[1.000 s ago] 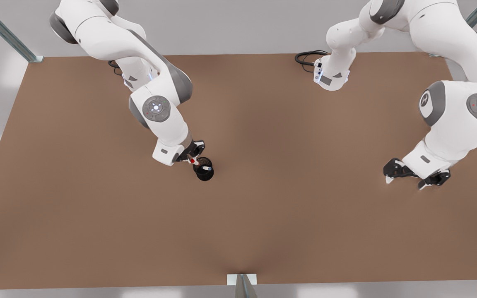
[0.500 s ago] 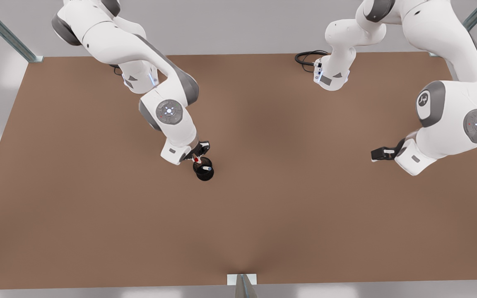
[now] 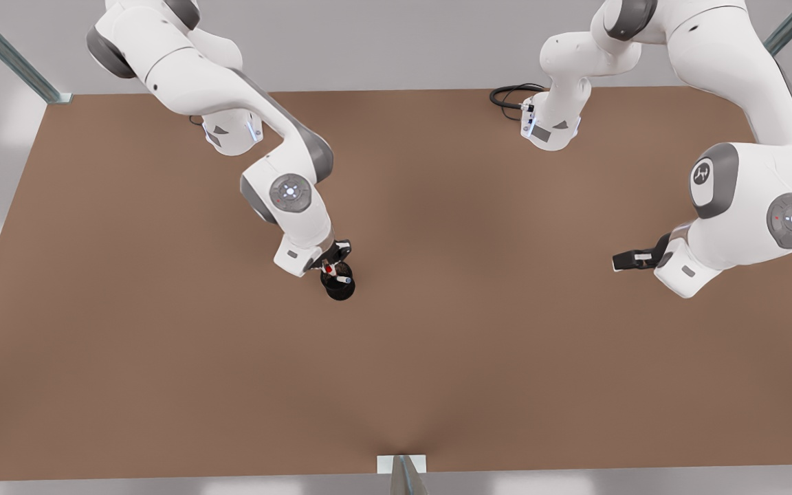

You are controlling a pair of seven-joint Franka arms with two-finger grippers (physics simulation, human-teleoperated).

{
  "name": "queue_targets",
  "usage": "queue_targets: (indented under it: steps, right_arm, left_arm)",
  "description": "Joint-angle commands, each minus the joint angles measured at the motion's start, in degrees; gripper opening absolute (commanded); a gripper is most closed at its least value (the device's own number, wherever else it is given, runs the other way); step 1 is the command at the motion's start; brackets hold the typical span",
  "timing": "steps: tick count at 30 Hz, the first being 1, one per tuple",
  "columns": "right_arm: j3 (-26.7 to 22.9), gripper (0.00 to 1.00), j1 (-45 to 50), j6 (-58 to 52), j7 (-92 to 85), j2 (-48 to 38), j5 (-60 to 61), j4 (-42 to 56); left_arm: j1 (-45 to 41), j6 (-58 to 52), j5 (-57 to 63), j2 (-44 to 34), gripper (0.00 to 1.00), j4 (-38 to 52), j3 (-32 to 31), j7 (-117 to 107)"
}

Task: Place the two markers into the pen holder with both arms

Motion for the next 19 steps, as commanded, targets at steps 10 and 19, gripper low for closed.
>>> queue_targets:
  steps: [10,19]
  right_arm:
    - [-21.0,1.0,1.7,-17.1,-10.8,-16.5,14.3,11.4]
    - [-44.2,1.0,10.7,-27.2,-33.2,-9.8,18.8,20.4]
  left_arm:
    - [-0.5,-0.1,1.8,-1.3,1.0,0.0,-0.2,-2.2]
    - [-0.4,-0.7,3.3,-4.0,1.0,1.7,-1.3,-0.5]
